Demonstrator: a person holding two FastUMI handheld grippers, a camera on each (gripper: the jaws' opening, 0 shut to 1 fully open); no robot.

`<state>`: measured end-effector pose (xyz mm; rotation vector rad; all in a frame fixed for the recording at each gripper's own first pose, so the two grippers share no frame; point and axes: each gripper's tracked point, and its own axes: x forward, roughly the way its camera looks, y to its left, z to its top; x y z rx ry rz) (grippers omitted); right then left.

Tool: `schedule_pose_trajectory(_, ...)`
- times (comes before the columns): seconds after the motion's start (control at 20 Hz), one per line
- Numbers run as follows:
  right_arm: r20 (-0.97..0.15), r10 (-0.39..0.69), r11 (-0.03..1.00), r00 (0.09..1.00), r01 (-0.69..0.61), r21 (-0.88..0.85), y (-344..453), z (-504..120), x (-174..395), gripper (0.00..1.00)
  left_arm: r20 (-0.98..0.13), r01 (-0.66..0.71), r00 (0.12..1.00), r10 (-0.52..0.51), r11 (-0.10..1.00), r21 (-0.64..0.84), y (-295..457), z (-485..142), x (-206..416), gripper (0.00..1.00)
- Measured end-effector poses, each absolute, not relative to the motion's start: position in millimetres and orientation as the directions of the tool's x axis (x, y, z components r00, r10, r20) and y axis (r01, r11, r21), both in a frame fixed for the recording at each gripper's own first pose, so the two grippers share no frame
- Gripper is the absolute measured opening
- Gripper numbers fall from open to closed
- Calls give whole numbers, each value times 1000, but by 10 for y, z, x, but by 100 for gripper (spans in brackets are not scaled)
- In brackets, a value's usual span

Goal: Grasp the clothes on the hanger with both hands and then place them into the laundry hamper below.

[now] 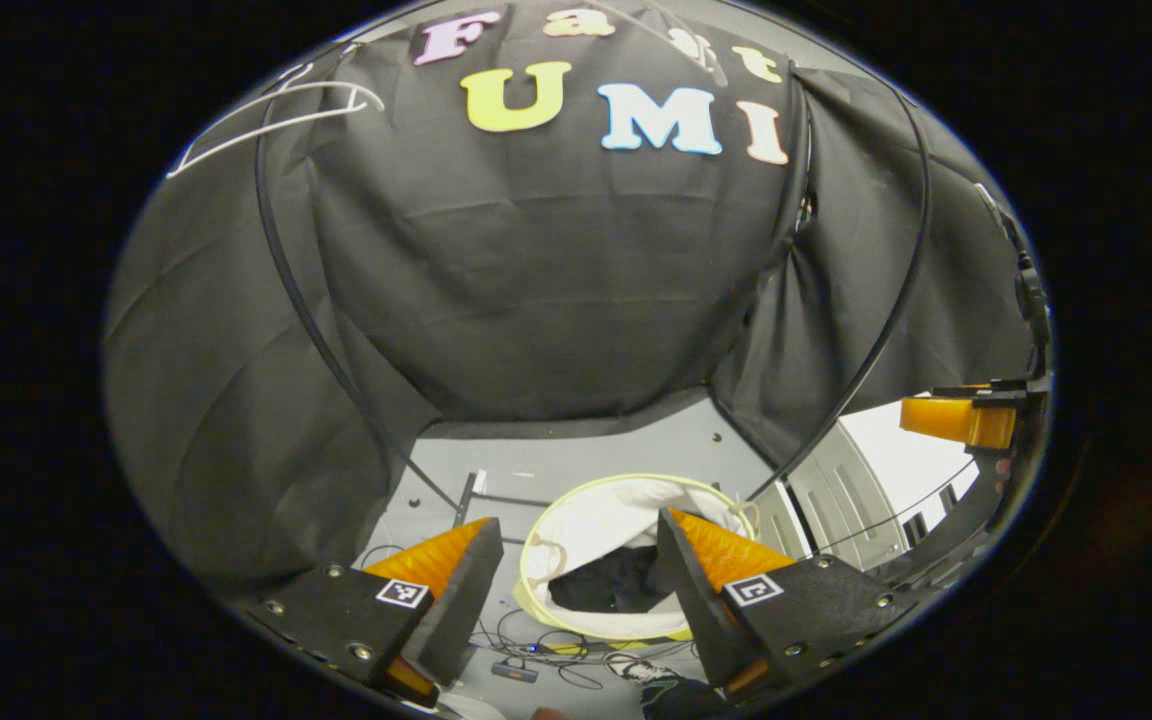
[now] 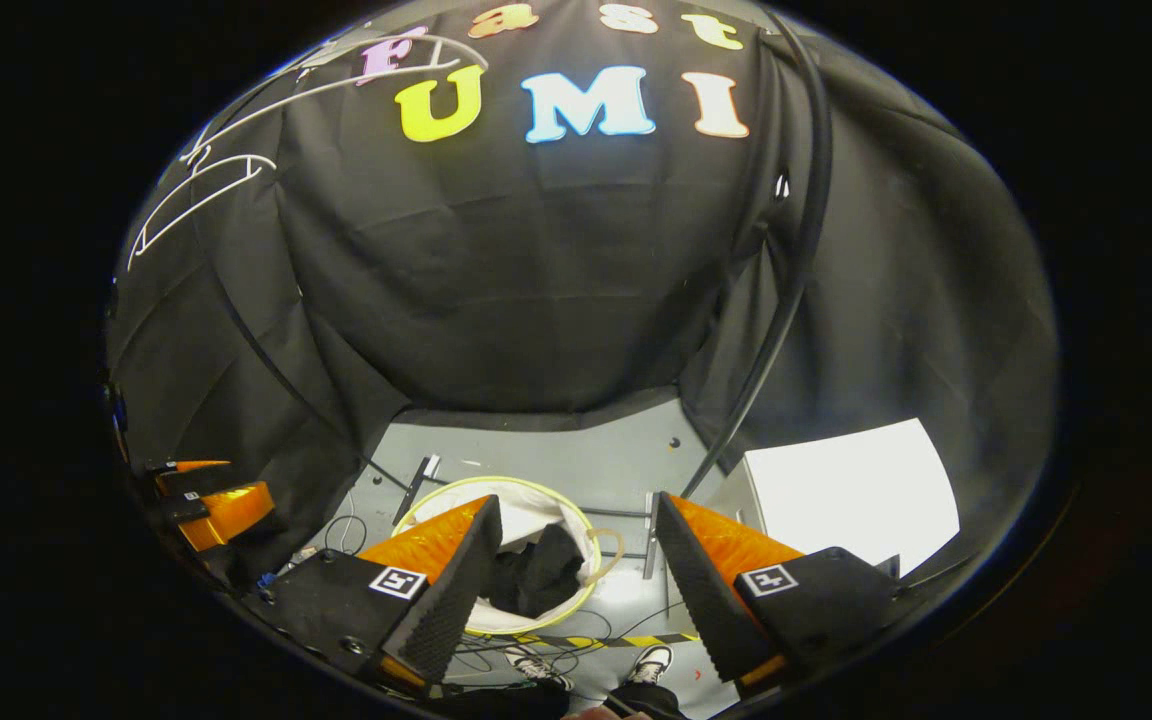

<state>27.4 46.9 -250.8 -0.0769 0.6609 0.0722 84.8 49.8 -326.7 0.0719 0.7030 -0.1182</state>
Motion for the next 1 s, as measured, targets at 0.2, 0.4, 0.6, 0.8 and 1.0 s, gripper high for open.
schedule_pose_trajectory(0.2, -510, 41, 992, 859, -95, -81, 105, -2024, 326, 98, -578, 87, 815, -40, 995, 54, 209, -2622, 747, 91)
schedule_pose_trajectory(0.4, -376, 46, 992, 925, -86, -90, -277, -1414, 400, 98, -439, 42, 898, -11, 997, 60, -220, -1678, 717, 90)
schedule_pose_trajectory(0.6, -250, 72, 995, 966, -86, -46, -536, -878, 491, 93, -208, 31, 978, -30, 1000, 0, -805, -532, 710, 92)
schedule_pose_trajectory(0.8, -128, 99, 993, 987, -106, -46, -717, -330, 509, 92, -21, -3, 1000, 3, 1000, -6, -1164, 268, 504, 91)
schedule_pose_trajectory(1.0, 54, 148, 988, 987, -150, 32, -749, 316, 476, 92, 42, -47, 998, 50, 997, -57, -1349, 633, 271, 91)
